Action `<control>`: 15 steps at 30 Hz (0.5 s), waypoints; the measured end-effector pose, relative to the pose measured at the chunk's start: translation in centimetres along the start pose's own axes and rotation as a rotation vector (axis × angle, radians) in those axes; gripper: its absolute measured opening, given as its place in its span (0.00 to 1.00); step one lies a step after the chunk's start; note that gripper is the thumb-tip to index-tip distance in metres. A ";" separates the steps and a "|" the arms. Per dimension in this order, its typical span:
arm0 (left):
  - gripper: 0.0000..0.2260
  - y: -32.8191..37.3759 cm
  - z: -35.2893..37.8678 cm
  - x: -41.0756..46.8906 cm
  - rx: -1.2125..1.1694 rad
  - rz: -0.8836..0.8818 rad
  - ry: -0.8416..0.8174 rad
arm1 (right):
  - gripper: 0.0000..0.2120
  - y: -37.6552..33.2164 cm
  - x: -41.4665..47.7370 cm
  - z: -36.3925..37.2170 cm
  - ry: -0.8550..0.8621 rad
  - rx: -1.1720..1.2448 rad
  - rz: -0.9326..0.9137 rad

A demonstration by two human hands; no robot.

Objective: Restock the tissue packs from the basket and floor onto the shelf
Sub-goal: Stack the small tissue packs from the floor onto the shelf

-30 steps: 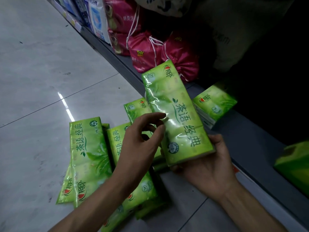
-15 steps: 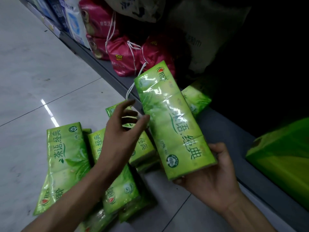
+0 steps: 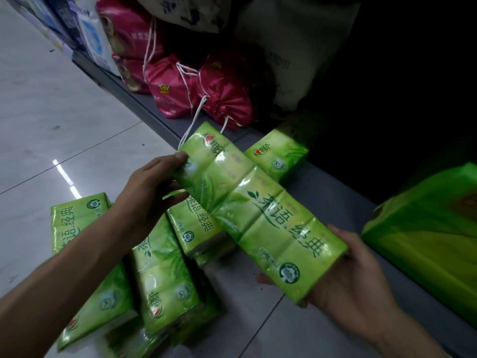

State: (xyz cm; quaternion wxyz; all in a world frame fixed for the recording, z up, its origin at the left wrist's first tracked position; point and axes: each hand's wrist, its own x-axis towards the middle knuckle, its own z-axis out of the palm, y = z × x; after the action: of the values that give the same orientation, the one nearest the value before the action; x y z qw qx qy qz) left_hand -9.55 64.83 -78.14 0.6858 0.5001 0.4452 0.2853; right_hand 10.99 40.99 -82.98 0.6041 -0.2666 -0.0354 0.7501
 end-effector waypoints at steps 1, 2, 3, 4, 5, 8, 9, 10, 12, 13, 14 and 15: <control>0.07 -0.2 -0.1 0.0 -0.024 -0.010 0.018 | 0.36 -0.1 -0.1 0.4 0.075 -0.097 -0.069; 0.06 -0.3 -0.3 -0.1 -0.044 -0.019 0.033 | 0.38 -0.2 -0.2 0.9 0.128 -0.188 -0.122; 0.06 -0.3 -0.5 -0.2 -0.056 -0.022 0.042 | 0.39 -0.2 -0.1 1.1 0.170 -0.248 -0.157; 0.08 -0.3 -0.6 -0.3 -0.065 -0.025 0.046 | 0.40 -0.1 0.1 1.2 0.208 -0.292 -0.188; 0.10 -0.2 -0.7 -0.5 -0.070 -0.028 0.048 | 0.40 -0.1 0.4 1.1 0.243 -0.329 -0.217; 0.14 -0.4 -1.4 -0.7 -0.118 -0.049 0.059 | 0.37 -0.1 0.8 0.8 0.340 -0.484 -0.328; 0.13 -0.6 -1.8 -0.7 -0.152 -0.058 0.065 | 0.33 -0.2 0.9 0.8 0.349 -0.556 -0.359; 0.10 -0.9 -2.2 -0.7 -0.185 -0.064 0.064 | 0.30 -0.3 0.8 0.9 0.358 -0.616 -0.372; 0.04 -1.3 -3.2 -0.9 -0.222 -0.069 0.048 | 0.27 -0.7 0.4 1.6 0.395 -0.686 -0.404; 0.03 -1.5 -3.7 -1.0 -0.217 -0.071 0.028 | 0.26 -0.8 0.3 2.1 0.425 -0.696 -0.438; 0.02 -1.7 -4.0 -1.1 -0.193 -0.078 0.004 | 0.25 -0.9 0.1 2.5 0.452 -0.679 -0.488; 0.04 -1.9 -4.3 -1.3 -0.140 -0.085 -0.026 | 0.25 -1.1 0.1 2.9 0.481 -0.627 -0.548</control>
State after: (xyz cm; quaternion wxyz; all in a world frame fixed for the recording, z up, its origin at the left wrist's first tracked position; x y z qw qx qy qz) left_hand -14.07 64.97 -79.96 0.7364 0.4353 0.4359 0.2798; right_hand 10.71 42.15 -80.10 0.6611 -0.5829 -0.1881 0.4333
